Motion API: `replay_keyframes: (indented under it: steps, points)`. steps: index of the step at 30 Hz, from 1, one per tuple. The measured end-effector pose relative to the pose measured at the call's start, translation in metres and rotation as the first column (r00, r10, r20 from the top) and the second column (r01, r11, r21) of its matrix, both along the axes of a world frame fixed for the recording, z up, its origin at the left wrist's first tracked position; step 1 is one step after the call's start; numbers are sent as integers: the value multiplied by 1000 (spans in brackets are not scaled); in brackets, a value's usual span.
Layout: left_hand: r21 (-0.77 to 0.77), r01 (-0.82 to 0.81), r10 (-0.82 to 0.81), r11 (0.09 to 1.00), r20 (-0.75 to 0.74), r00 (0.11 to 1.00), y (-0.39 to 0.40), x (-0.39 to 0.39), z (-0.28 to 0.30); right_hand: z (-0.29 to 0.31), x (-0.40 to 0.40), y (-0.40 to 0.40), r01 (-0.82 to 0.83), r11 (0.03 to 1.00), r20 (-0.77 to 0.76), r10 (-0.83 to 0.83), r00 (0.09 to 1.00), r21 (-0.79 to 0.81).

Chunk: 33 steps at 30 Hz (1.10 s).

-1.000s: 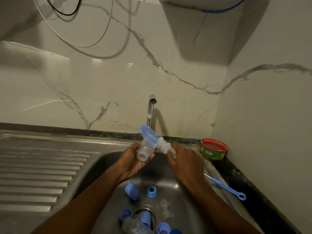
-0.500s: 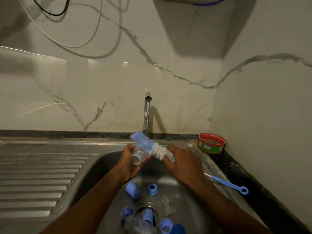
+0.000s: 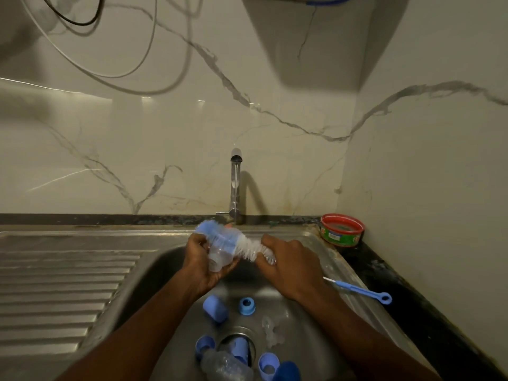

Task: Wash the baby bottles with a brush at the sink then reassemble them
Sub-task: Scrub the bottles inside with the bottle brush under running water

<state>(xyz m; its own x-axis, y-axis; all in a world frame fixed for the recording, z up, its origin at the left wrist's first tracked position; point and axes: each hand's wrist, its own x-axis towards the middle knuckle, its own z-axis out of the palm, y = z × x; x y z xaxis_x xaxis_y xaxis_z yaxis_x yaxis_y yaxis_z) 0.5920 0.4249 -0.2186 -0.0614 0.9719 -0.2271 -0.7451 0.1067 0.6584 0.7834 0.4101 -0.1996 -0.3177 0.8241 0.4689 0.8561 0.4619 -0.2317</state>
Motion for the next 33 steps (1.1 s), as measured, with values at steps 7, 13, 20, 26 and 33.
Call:
replay_keyframes:
  steps: [7, 13, 20, 26, 33]
  points:
    - [42, -2, 4, 999, -28, 1000, 1, -1, -1, -6, 2, 2, -25, 999, -12, 25, 1000, -47]
    - [81, 92, -94, 992, 27, 995, 1, 2, 4, 0, 8, 14, 143, 989, -66, -140, 988, 48]
    - [59, -144, 152, 988, -171, 973, 6, 6, -6, -9, 1, 2, -51, 997, 51, 48, 998, 49]
    - [19, -86, 88, 996, -146, 985, 2, 9, -3, -7, 8, 18, 57, 998, -36, -57, 998, -7]
    - [27, -29, 34, 999, -223, 974, -4, 8, 0, -5, 10, 13, 108, 994, -67, -106, 992, 21]
